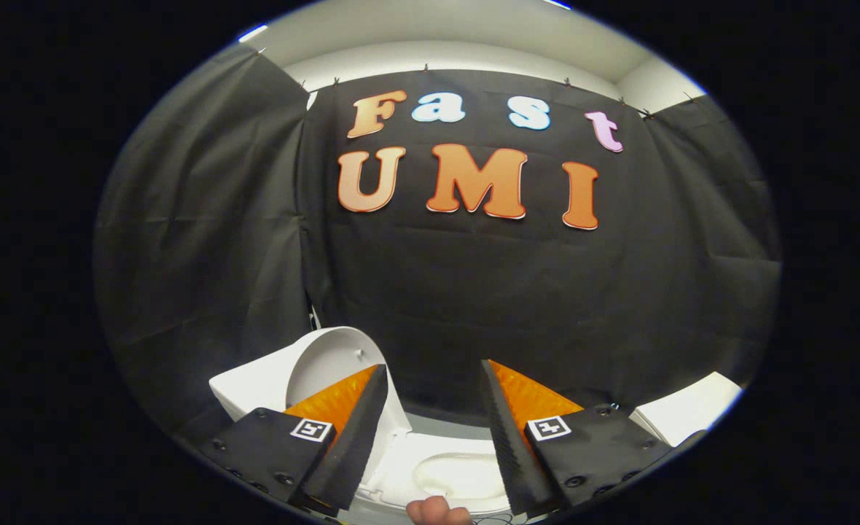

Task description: Open the toilet lid.

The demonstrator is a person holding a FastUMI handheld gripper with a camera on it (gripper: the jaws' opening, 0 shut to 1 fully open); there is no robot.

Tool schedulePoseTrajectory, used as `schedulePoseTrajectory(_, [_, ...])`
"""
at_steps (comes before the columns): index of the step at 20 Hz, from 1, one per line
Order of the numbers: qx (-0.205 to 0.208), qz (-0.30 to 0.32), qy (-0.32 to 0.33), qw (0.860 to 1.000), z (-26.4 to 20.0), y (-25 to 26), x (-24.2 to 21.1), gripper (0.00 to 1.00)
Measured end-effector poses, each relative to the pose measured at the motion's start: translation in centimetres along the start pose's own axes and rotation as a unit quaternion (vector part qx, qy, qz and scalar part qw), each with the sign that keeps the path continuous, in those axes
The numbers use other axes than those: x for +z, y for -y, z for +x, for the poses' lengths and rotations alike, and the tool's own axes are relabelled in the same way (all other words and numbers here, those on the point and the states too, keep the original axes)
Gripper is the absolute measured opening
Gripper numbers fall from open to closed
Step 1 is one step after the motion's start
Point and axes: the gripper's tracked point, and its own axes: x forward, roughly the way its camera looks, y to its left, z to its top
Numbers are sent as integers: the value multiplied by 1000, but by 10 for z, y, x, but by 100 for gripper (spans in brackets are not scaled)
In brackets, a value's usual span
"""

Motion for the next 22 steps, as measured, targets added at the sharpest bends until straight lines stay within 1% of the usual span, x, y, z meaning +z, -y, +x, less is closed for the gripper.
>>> schedulePoseTrajectory(3, [-18,12,18,1000,-12,60,9,83])
schedulePoseTrajectory(6, [-28,18,26,999,-30,111,12,83])
schedulePoseTrajectory(9, [-30,30,36,998,-49,154,4,83])
schedulePoseTrajectory(13, [-36,41,40,998,-70,195,-24,84])
schedulePoseTrajectory(16, [-45,29,78,996,-76,220,-35,85])
schedulePoseTrajectory(17, [-52,25,79,995,-77,229,-47,85])
schedulePoseTrajectory(19, [-53,31,65,996,-79,239,-71,86])
schedulePoseTrajectory(22, [-55,57,38,996,-81,252,-106,86])
